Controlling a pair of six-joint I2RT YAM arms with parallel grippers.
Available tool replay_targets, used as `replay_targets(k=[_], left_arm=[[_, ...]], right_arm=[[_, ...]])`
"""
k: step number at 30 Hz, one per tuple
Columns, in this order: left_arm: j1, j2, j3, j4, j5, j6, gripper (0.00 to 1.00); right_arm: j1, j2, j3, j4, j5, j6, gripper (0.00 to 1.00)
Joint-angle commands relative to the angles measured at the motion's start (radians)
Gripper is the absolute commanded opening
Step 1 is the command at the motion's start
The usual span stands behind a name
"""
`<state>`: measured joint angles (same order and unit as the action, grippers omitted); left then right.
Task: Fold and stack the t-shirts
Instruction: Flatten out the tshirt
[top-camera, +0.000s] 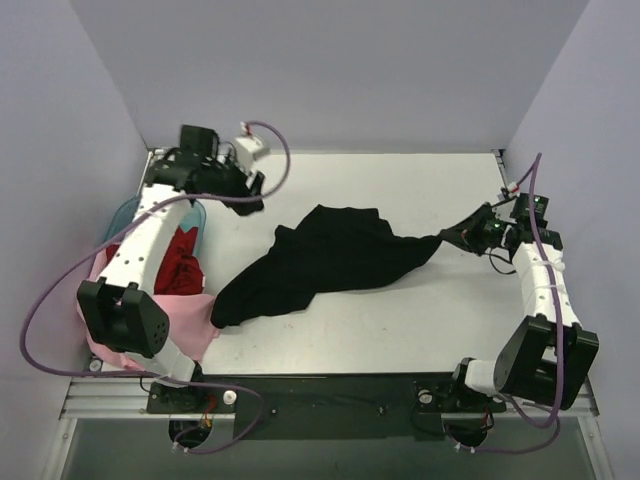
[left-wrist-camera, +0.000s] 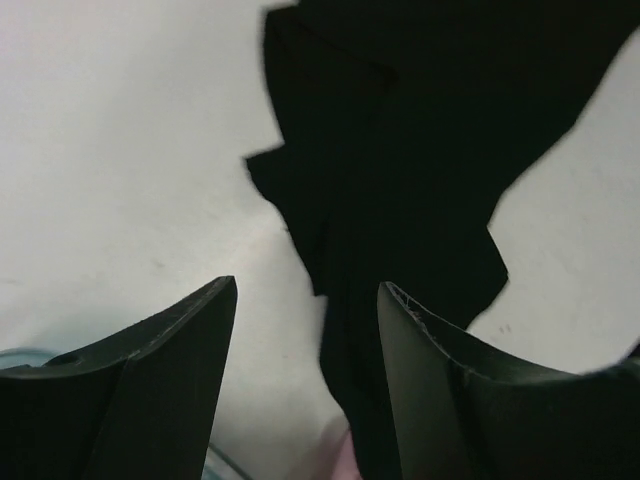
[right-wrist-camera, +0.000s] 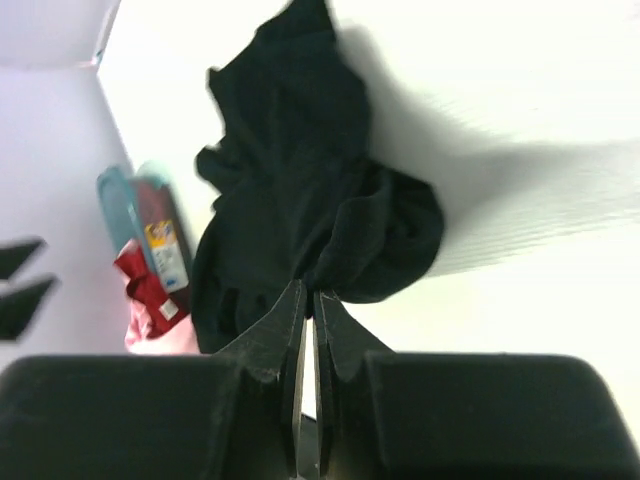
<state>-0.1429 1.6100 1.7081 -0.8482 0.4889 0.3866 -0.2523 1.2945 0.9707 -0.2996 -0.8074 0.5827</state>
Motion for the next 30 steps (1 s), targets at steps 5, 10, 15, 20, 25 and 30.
replay_targets(k=[5, 10, 15, 20, 25, 30], left_arm=[[-0.135, -0.009, -0.310, -0.141, -0.116, 0.213, 0.69], [-0.127, 0.039, -0.395, -0.146, -0.223, 0.251, 0.72], [-0.101, 0.050, -0.485, -0.177, -0.185, 0.271, 0.72], [-0.103, 0.053, -0.565, -0.137, -0.138, 0.276, 0.67], [-0.086, 0.056, -0.480, -0.193, -0.148, 0.265, 0.00], [0.008, 0.033, -0.115, -0.239, -0.177, 0.233, 0.00]], right_arm=[[-0.106, 0.066, -0.021, -0.110, 0.185, -0.147, 0.00], [-0.151, 0.086, 0.029, -0.115, 0.182, -0.168, 0.00], [-0.153, 0.083, 0.043, -0.121, 0.206, -0.173, 0.00], [-0.159, 0.086, 0.054, -0.122, 0.211, -0.175, 0.00], [-0.174, 0.074, 0.112, -0.138, 0.200, -0.172, 0.00], [-0.185, 0.054, 0.296, -0.135, 0.160, -0.129, 0.00]])
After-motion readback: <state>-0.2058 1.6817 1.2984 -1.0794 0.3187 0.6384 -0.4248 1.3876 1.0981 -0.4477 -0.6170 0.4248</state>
